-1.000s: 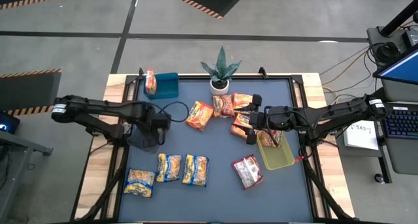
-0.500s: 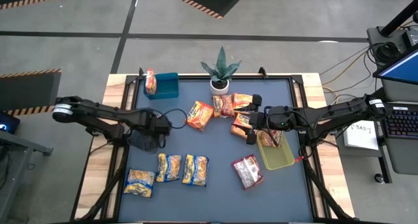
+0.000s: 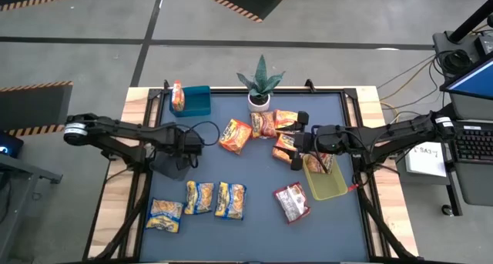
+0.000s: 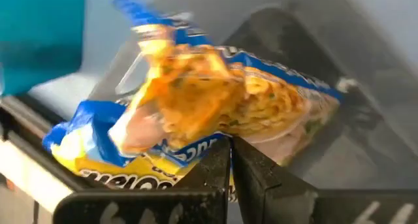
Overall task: Sort Maruchan noodles
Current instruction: Put the blue noodle pack into the black bin, then put the orange noodle pack into the blue bin
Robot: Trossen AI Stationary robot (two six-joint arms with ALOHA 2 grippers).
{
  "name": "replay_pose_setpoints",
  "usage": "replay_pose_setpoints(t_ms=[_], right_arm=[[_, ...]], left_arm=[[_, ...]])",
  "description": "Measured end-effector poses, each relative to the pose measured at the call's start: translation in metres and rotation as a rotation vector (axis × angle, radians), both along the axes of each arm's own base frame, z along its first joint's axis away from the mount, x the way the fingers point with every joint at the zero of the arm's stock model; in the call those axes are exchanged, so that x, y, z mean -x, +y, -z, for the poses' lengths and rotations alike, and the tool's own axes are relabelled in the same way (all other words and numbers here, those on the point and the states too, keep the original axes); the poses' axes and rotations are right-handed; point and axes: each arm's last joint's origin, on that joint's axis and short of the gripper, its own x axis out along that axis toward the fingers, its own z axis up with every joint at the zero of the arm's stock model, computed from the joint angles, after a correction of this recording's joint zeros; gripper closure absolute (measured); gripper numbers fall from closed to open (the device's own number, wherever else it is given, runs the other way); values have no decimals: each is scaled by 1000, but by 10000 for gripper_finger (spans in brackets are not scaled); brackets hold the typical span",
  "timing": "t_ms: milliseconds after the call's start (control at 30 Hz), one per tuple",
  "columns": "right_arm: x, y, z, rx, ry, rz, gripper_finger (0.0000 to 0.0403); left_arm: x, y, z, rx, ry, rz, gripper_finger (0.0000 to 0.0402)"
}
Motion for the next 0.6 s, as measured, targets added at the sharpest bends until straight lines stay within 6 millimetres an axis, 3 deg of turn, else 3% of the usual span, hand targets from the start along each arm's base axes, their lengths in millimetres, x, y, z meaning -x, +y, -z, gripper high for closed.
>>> replay_pose_setpoints(t_ms=[100, 267, 400, 600], right_arm=[[0, 0, 0, 6, 0, -1, 142], [0, 0, 0, 9, 0, -3, 142], [0, 0, 0, 12, 0, -1, 142], [0, 0, 0, 13, 7, -2, 142]], left_arm=[[1, 7, 6, -78, 12, -88, 401], [-6, 8, 1, -97, -5, -84, 401], [-17, 10, -19, -148, -61, -54, 401], [-38, 11, -65, -164, -211, 0, 401]])
